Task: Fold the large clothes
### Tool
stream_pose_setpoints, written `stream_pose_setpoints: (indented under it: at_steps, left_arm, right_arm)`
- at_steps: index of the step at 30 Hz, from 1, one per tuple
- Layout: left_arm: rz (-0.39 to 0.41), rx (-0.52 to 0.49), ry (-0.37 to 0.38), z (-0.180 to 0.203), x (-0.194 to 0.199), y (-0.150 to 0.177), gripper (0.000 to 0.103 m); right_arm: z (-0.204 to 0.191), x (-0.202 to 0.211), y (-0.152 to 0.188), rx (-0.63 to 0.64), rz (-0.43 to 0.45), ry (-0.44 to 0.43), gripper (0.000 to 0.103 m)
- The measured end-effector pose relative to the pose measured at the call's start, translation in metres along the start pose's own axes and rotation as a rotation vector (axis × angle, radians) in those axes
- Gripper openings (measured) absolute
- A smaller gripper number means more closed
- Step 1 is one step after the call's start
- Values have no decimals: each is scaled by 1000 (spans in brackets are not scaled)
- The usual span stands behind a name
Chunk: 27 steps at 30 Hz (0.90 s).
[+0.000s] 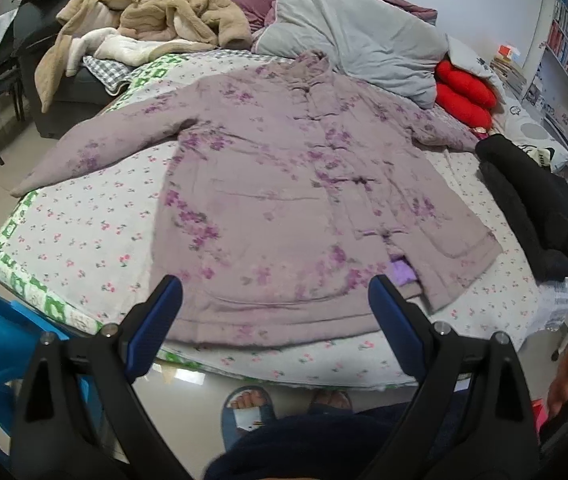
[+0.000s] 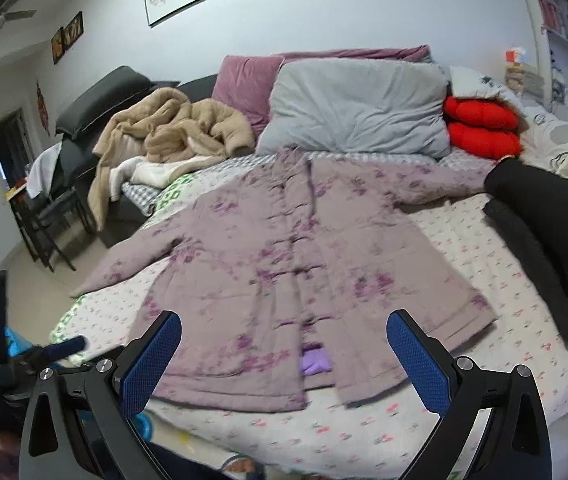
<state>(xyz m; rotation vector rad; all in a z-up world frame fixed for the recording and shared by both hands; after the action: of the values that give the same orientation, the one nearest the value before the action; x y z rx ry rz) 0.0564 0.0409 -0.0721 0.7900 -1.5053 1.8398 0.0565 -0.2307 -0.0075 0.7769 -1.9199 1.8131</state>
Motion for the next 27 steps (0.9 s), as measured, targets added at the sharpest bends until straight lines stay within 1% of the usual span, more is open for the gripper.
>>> stream_pose_setpoints:
  at_steps: [2, 4, 5, 7, 9, 10, 11, 12, 13, 15, 17, 22, 25, 26, 27]
  left_arm:
    - [0, 14, -13, -16, -6, 2, 94]
    - [-10, 20, -42, -31, -13, 8, 94]
    - [-16, 21, -58, -41, -18, 13, 94]
    - [-26, 18, -77, -55, -25, 22, 94]
    - [-54, 8, -108, -71, -37, 35, 92]
    - [-64, 5, -119, -77, -42, 40, 87]
    - [-85, -2, -129, -84, -49, 49, 83]
    - [-101, -8, -132, -88, -53, 55, 83]
    - [-111, -14, -139, -93, -57, 61, 82]
    - [-129, -36, -140, -97, -63, 74, 82]
    - [-130, -56, -143, -97, -67, 82, 82]
    - [-109, -99, -115, -90, -70, 95, 82]
    - [-96, -136, -122, -94, -76, 101, 82]
    - [-104, -156, -125, -96, -79, 106, 80]
    - [-106, -167, -126, -98, -81, 109, 78]
  right_arm:
    - [17, -7, 7, 22, 5, 51, 103]
    - [37, -18, 19, 32, -23, 93, 103]
    - [50, -25, 28, 28, -54, 113, 103]
    - [77, -42, 53, 8, -116, 119, 103]
    - [92, -51, 72, -15, -135, 117, 103]
    - [98, -55, 80, -22, -142, 127, 102]
    - [110, -63, 95, -24, -165, 151, 98]
    - [113, -65, 102, -22, -173, 157, 91]
    - [121, -71, 113, -21, -188, 161, 89]
    - [130, -76, 126, -31, -207, 162, 81]
    - [137, -79, 135, -39, -222, 160, 79]
    - [147, -86, 137, -54, -217, 141, 79]
    - [159, -91, 140, -26, -213, 191, 79]
    - [163, -93, 142, -13, -213, 205, 78]
    - [165, -95, 144, -2, -215, 217, 75]
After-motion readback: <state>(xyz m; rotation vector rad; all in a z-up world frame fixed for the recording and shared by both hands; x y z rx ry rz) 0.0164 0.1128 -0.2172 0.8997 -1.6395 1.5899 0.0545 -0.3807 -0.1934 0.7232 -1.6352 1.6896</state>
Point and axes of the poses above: each gripper's, at about its wrist camera, not at the fingertips, and x roughly against the way its jaws point, z to its right, y to its underside, the point moved 7 cm from there along -x, roughly the way its jaws point
